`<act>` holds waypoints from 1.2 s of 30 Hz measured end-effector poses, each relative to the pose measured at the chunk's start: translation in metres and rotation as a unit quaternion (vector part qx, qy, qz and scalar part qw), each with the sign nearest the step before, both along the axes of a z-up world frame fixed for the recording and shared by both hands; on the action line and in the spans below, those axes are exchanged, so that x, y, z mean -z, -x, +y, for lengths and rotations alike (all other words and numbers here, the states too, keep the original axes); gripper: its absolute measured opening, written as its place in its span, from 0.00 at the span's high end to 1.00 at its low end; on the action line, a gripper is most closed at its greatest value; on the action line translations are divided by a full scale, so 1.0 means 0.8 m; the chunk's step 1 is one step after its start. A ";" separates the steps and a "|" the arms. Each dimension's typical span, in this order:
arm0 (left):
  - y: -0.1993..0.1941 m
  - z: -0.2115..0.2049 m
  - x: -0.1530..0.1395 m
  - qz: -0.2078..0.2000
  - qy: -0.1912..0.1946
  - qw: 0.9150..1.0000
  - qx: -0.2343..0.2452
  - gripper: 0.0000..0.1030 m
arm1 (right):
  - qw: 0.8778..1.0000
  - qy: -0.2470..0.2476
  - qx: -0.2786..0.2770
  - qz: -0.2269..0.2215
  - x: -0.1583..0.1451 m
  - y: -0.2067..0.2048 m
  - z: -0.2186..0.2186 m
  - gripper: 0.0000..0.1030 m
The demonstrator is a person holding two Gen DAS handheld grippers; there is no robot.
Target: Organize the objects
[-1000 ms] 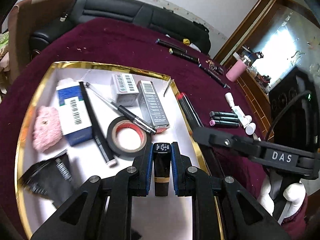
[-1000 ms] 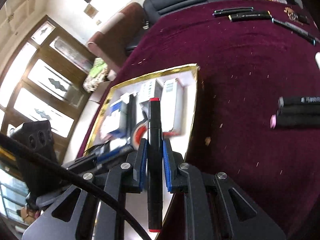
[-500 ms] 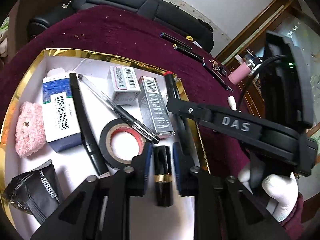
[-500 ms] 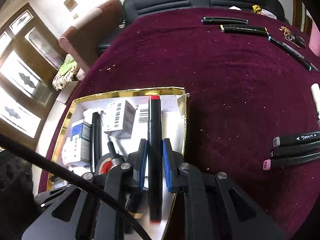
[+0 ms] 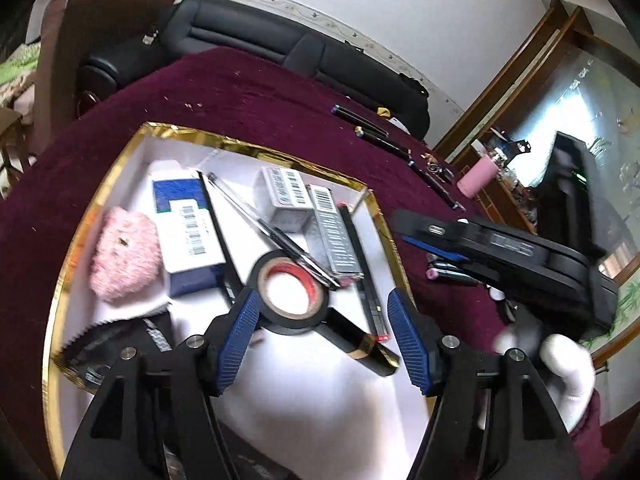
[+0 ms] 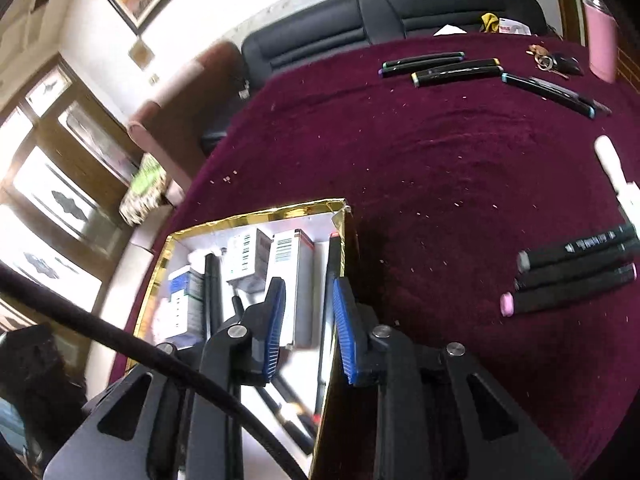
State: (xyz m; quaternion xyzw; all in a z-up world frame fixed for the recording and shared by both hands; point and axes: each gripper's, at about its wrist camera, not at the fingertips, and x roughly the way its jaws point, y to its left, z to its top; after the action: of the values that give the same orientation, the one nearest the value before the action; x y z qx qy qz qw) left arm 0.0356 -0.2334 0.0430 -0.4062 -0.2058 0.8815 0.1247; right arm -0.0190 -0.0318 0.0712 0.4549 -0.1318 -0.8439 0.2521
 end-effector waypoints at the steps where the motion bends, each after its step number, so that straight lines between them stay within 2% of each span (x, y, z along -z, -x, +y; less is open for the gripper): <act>1: 0.001 -0.002 0.000 0.000 0.007 1.000 -0.003 0.41 | 1.000 0.005 0.002 0.003 -0.002 -0.006 0.006 0.76; 5: 0.004 -0.017 0.003 0.005 0.009 1.000 -0.015 0.41 | 1.000 0.021 0.010 0.010 -0.008 -0.031 0.036 0.76; 7: 0.007 -0.026 0.000 0.015 -0.013 1.000 -0.014 0.41 | 0.999 0.029 0.012 0.013 -0.009 -0.042 0.049 0.76; 9: -0.002 -0.034 -0.007 0.034 -0.017 0.999 -0.017 0.39 | 0.999 0.032 0.019 0.021 -0.013 -0.054 0.069 0.73; 11: -0.016 -0.037 -0.023 0.069 -0.032 0.997 -0.012 0.29 | 0.998 0.035 0.032 0.028 -0.014 -0.065 0.095 0.65; 13: -0.030 -0.038 -0.039 0.101 -0.062 0.993 -0.006 0.13 | 0.997 0.043 0.053 0.030 -0.012 -0.072 0.120 0.57; 14: -0.039 -0.037 -0.047 0.116 -0.080 0.990 -0.003 0.01 | 0.997 0.046 0.060 0.026 -0.008 -0.073 0.132 0.57; 18: -0.054 -0.014 -0.055 0.126 -0.102 0.987 0.005 0.02 | 0.994 0.064 0.087 0.006 0.013 -0.077 0.170 0.58; 24: -0.038 0.020 -0.034 0.115 -0.051 0.992 -0.015 0.02 | 0.989 0.083 0.119 -0.021 0.041 -0.091 0.223 0.58; 25: -0.034 0.019 -0.034 0.112 -0.054 0.992 -0.014 0.02 | 0.989 0.084 0.123 -0.021 0.042 -0.094 0.231 0.58; 26: -0.034 0.017 -0.035 0.117 -0.053 0.992 -0.017 0.02 | 0.988 0.086 0.127 -0.020 0.043 -0.096 0.238 0.58; 28: -0.034 0.014 -0.040 0.134 -0.025 0.990 -0.028 0.02 | 0.987 0.090 0.134 -0.020 0.045 -0.097 0.247 0.58; 31: -0.029 0.006 -0.040 0.138 -0.002 0.990 -0.036 0.02 | 0.986 0.095 0.136 -0.023 0.049 -0.097 0.250 0.58; 35: -0.023 -0.001 -0.036 0.132 0.000 0.991 -0.037 0.02 | 0.988 0.088 0.123 -0.021 0.045 -0.092 0.240 0.58; 36: -0.024 -0.003 -0.037 0.130 -0.011 0.991 -0.031 0.02 | 0.989 0.086 0.120 -0.019 0.042 -0.089 0.239 0.58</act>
State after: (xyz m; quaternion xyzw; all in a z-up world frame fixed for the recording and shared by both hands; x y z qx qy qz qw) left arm 0.0550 -0.2356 0.0724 -0.2804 -0.2103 0.9279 0.1272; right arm 0.0520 0.1594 0.0377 0.4281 -0.2621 -0.8448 0.1852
